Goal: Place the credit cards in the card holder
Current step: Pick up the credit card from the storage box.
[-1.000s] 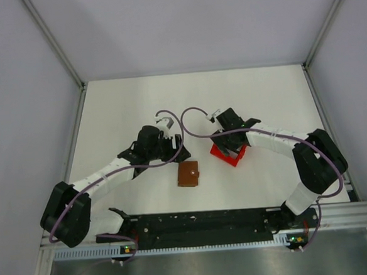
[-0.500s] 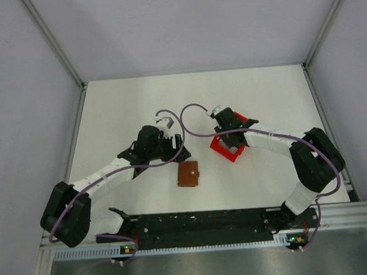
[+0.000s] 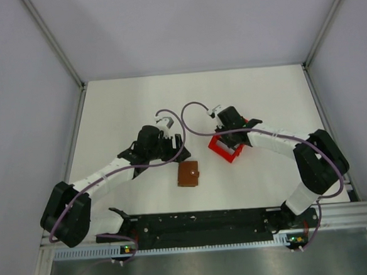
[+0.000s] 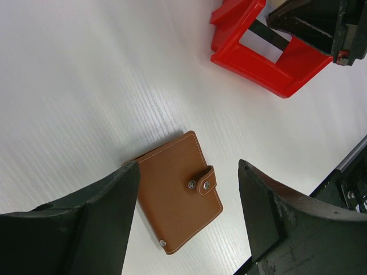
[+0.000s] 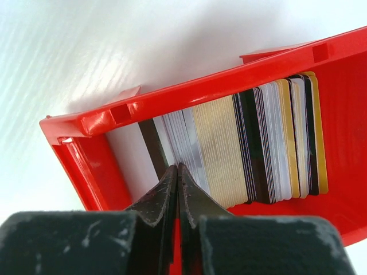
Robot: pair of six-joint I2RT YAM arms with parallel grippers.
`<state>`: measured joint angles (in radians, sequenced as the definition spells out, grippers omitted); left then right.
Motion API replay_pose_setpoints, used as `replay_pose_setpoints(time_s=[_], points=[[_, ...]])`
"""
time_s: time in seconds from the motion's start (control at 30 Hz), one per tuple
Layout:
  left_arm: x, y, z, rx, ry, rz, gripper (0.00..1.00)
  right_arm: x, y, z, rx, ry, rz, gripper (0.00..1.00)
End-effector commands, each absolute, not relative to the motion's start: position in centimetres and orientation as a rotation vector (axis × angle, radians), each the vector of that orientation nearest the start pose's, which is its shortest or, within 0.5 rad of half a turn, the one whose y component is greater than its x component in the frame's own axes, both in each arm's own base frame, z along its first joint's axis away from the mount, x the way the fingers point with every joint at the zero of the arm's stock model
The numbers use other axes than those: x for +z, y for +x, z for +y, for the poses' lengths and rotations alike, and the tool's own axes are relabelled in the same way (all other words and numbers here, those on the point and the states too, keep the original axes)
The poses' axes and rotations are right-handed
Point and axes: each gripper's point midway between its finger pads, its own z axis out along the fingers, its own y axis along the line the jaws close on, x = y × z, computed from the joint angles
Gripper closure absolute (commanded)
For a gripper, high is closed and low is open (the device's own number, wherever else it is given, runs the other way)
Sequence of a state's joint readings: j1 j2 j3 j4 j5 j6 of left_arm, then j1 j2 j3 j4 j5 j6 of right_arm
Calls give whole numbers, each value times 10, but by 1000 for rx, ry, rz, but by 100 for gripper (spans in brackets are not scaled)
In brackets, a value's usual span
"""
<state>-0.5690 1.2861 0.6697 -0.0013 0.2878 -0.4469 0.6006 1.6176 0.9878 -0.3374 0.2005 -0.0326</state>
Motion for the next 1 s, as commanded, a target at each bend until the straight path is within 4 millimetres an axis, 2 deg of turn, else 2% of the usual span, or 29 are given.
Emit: replay_pose_setpoints(time_s=[0.0, 0.23, 0.4, 0.43, 0.47, 0.57, 0.6, 0.67, 0.77, 0.83, 0.97], points=[[112, 268, -250, -872, 312, 2240, 27, 67, 306, 194, 176, -736, 2414, 100], [109, 268, -254, -889, 318, 2249, 27, 83, 291, 221, 436, -786, 2389, 100], [107, 269, -254, -889, 313, 2252, 27, 79, 283, 222, 470, -807, 2424, 99], [107, 269, -255, -895, 314, 2252, 27, 77, 283, 219, 448, -801, 2430, 94], [107, 268, -256, -896, 316, 2251, 27, 76, 287, 213, 400, -738, 2451, 81], [106, 268, -257, -906, 315, 2250, 27, 85, 299, 205, 329, -665, 2414, 59], [107, 268, -257, -913, 315, 2249, 27, 93, 304, 202, 305, -634, 2396, 58], [108, 268, -261, -935, 317, 2243, 27, 111, 314, 196, 254, -588, 2340, 48], [112, 270, -266, -973, 302, 2230, 25, 131, 328, 188, 207, -543, 2264, 40], [113, 272, -272, -1005, 286, 2237, 24, 133, 337, 179, 157, -517, 2265, 37], [110, 275, -286, -1064, 266, 2263, 23, 123, 345, 168, 117, -505, 2297, 32]])
